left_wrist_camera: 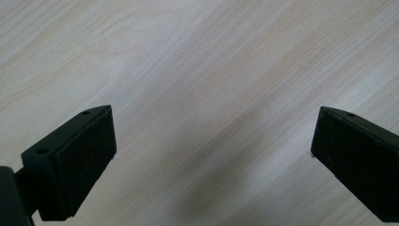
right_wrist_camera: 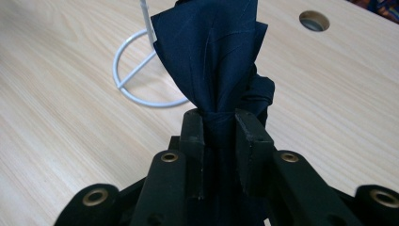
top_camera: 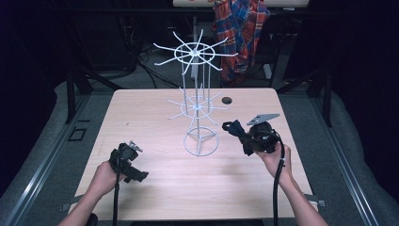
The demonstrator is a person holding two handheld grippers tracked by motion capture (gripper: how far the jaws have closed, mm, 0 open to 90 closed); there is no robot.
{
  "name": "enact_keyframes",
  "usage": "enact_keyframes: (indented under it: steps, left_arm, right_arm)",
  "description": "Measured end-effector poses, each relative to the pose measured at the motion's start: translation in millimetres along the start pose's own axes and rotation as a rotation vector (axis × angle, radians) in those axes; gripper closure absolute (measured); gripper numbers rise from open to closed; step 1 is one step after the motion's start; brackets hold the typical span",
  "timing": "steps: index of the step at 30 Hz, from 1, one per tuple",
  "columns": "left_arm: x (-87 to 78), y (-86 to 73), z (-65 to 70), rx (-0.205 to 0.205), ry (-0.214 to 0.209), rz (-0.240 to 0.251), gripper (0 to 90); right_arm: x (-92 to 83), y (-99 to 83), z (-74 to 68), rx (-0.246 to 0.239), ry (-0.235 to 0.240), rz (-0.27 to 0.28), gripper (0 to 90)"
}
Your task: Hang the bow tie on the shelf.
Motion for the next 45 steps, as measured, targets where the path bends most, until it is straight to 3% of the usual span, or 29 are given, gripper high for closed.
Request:
enact_keyframes:
  steps: [28,45]
  left_arm:
    - [1.8,1.0,0.5,0.002,0.002,-0.002,0.9]
    - [1.3,0.4,0.2,0.003,-0.003,-0.003,0.9]
  right_arm:
    - [-20.6,13.6,11.7,0.041,-0.029,0.113,74.8]
    - [-24.7,25.7,24.1,0.107,-0.045,0.165,74.8]
Point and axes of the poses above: each handheld gripper's, and its own axes: x roughly forward along the jaws, y roughly out of its top, z roughly to its right, the point moved 4 cm from there along x, roughly forward along the jaws, and after that the axes turned 3 degrees about z, right-handed, at the moved point
